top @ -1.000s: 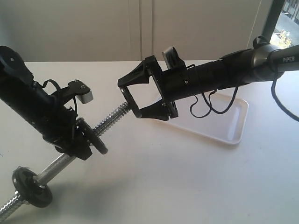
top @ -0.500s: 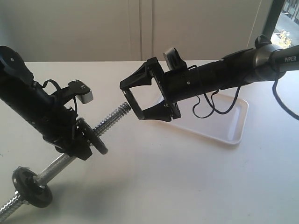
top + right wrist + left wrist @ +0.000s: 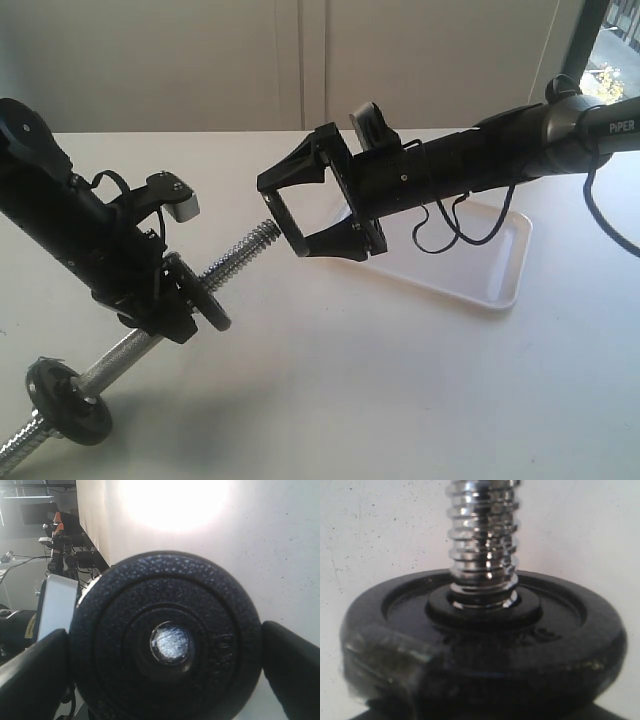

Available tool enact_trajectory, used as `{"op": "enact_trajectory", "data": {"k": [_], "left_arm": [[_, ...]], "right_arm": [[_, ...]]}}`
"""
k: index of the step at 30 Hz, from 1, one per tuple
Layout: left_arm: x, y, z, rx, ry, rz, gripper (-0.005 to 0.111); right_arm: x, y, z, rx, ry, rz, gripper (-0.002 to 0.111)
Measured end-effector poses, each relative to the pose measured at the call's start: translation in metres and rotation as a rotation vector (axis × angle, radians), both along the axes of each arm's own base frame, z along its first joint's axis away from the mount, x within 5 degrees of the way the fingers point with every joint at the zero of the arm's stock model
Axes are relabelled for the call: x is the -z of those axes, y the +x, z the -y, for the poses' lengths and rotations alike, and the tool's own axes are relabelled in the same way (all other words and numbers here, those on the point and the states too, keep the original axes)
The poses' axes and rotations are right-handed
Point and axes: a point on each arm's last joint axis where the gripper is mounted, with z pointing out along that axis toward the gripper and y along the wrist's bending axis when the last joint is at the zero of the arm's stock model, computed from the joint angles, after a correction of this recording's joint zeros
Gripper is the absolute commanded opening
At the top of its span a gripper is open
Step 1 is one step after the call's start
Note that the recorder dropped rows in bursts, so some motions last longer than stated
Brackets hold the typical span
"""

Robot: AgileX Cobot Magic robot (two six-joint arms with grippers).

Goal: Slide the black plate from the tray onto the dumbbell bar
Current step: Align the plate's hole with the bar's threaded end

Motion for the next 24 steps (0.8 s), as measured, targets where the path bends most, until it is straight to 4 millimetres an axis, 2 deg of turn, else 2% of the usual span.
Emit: {"op": "enact_trajectory", "data": {"k": [15, 24], "left_arm": [[0.0000, 0.0000, 0.0000, 0.000, 0.000, 0.000, 0.000], [0.0000, -0.0002, 0.0000, 0.001, 0.000, -0.002, 0.000]], "right_arm": [[0.0016, -0.0011, 0.0009, -0.016, -0.019, 0.005, 0.000], [0.0018, -0.0051, -0.0077, -0.035, -0.022, 0.006, 0.000]]}}
